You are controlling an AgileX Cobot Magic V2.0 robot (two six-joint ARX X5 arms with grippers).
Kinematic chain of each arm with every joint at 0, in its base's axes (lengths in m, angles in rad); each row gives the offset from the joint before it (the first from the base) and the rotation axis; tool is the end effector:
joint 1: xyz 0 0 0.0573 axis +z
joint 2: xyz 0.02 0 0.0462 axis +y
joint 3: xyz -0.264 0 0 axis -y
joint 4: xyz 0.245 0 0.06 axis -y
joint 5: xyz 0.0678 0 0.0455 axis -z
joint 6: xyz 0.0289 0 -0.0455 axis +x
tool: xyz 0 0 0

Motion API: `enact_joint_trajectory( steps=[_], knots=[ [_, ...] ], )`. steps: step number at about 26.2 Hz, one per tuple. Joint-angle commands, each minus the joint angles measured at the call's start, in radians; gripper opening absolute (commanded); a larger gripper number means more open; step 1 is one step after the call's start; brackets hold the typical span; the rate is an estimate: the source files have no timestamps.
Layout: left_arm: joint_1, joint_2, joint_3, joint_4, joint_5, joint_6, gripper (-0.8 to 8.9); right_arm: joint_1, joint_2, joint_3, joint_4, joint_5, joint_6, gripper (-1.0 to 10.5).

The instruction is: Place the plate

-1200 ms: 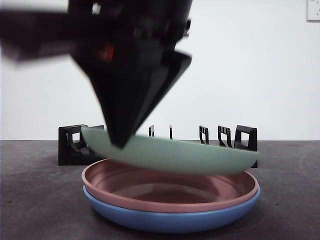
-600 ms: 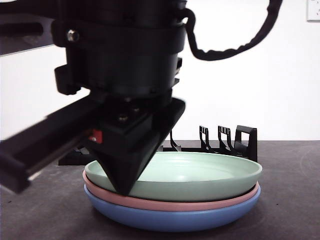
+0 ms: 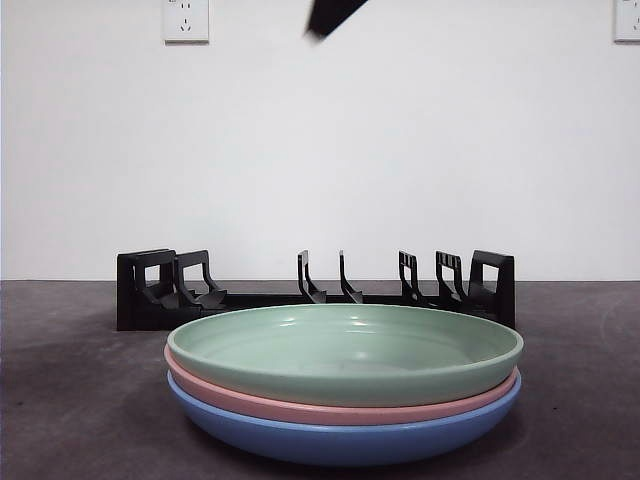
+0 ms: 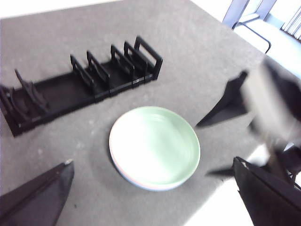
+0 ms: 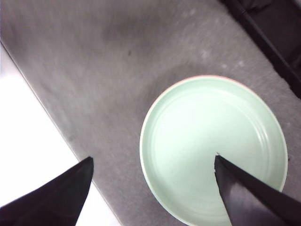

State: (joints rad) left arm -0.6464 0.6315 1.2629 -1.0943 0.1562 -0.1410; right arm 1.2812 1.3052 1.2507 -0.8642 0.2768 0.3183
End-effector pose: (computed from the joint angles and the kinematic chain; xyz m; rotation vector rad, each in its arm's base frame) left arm 0.0416 -0.0370 0.4094 -0.0157 0.5152 -0.7530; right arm 0.0809 0.2437 0.3288 -0.3891 0.8074 0.7992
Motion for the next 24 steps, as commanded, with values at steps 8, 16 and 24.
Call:
enact_joint_trajectory(
  steps=[8,16,24],
  knots=[
    [-0.006,0.056,0.021,0.108,0.001,0.025,5.30,-0.286,-0.414,0.023,-0.159,-0.043,0.033,4.1],
    [-0.006,0.092,0.021,0.151,0.001,0.024,2.55,-0.330,-0.572,0.023,-0.237,-0.033,0.033,4.1],
    [-0.006,0.094,0.021,0.145,-0.002,0.019,0.21,-0.330,-0.581,0.023,-0.240,-0.022,0.034,0.2]
  ],
)
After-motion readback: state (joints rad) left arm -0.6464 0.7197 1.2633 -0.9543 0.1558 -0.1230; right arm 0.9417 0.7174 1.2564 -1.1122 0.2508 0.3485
